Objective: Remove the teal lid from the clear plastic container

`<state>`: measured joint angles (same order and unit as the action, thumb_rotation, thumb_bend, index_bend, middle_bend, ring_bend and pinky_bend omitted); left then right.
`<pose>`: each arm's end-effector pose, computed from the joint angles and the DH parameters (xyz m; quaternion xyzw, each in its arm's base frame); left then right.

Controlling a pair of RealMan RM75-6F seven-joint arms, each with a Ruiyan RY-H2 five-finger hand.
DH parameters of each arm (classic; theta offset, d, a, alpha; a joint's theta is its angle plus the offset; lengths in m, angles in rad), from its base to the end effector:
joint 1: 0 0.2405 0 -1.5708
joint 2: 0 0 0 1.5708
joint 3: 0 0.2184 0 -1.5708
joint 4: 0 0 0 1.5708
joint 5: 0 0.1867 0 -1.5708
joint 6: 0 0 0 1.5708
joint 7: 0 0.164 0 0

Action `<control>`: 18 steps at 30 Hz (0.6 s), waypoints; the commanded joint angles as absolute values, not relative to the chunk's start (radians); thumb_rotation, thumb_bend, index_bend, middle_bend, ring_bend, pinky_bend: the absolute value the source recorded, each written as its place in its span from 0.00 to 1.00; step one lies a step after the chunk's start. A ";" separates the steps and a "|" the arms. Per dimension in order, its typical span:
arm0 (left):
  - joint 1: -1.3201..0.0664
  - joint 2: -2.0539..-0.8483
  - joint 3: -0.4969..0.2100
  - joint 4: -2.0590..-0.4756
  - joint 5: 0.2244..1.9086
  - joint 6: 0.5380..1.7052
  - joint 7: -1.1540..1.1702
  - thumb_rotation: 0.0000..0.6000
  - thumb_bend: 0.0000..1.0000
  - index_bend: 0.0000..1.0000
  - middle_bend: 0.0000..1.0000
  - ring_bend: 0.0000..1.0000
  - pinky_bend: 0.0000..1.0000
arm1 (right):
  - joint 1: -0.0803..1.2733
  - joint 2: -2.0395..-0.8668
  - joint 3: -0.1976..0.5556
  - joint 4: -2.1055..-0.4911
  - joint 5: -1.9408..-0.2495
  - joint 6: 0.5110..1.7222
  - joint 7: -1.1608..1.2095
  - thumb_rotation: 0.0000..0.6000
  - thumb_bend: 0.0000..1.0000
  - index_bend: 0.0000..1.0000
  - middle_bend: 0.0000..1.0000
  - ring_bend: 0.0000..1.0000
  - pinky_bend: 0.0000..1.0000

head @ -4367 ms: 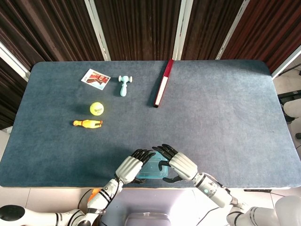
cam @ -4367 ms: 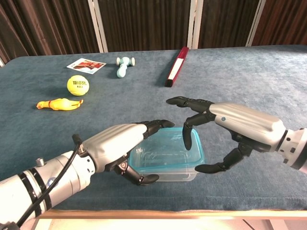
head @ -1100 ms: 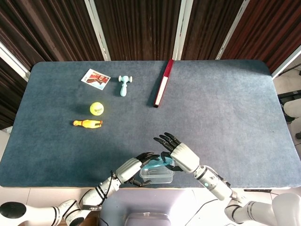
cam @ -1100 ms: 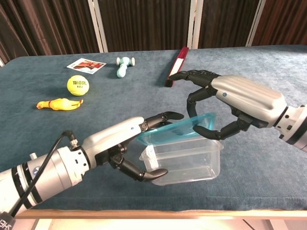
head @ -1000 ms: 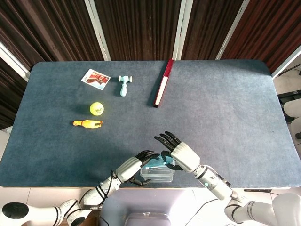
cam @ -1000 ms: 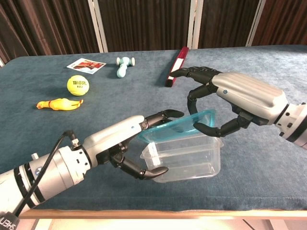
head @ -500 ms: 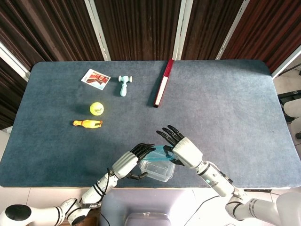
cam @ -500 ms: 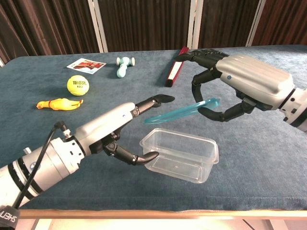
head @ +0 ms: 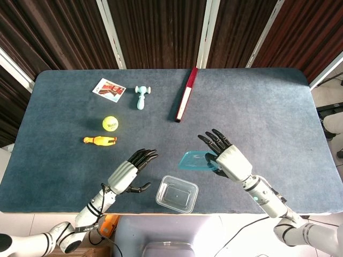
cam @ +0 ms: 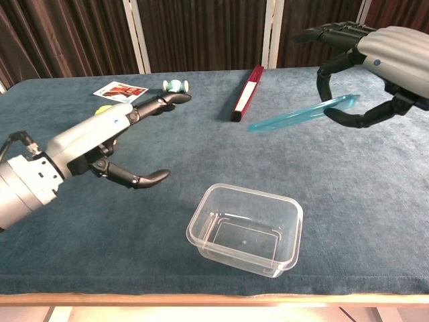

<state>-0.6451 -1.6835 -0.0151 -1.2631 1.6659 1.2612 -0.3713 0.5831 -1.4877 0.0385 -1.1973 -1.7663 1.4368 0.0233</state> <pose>-0.1031 0.2765 -0.0168 -0.6957 -0.4087 -0.5518 0.2109 -0.1423 -0.2942 0.0637 0.7464 -0.1629 0.5122 0.3925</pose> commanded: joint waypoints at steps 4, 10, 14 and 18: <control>-0.617 -1.601 0.009 -1.264 1.630 1.233 -0.371 1.00 0.33 0.00 0.00 0.00 0.00 | 0.565 -1.486 0.031 -1.073 -1.733 1.392 -0.058 1.00 0.78 0.73 0.18 0.00 0.00; -0.591 -1.573 0.027 -1.234 1.599 1.207 -0.400 1.00 0.33 0.00 0.00 0.00 0.00 | 0.553 -1.585 0.005 -0.920 -1.703 1.324 -0.049 1.00 0.78 0.63 0.18 0.00 0.00; -0.579 -1.567 0.036 -1.213 1.598 1.206 -0.414 1.00 0.33 0.00 0.00 0.00 0.00 | 0.551 -1.616 -0.015 -0.892 -1.714 1.322 -0.005 1.00 0.63 0.46 0.16 0.00 0.00; -0.562 -1.550 0.048 -1.207 1.612 1.230 -0.428 1.00 0.33 0.00 0.00 0.00 0.00 | 0.543 -1.580 -0.045 -0.963 -1.718 1.298 0.045 1.00 0.37 0.20 0.08 0.00 0.00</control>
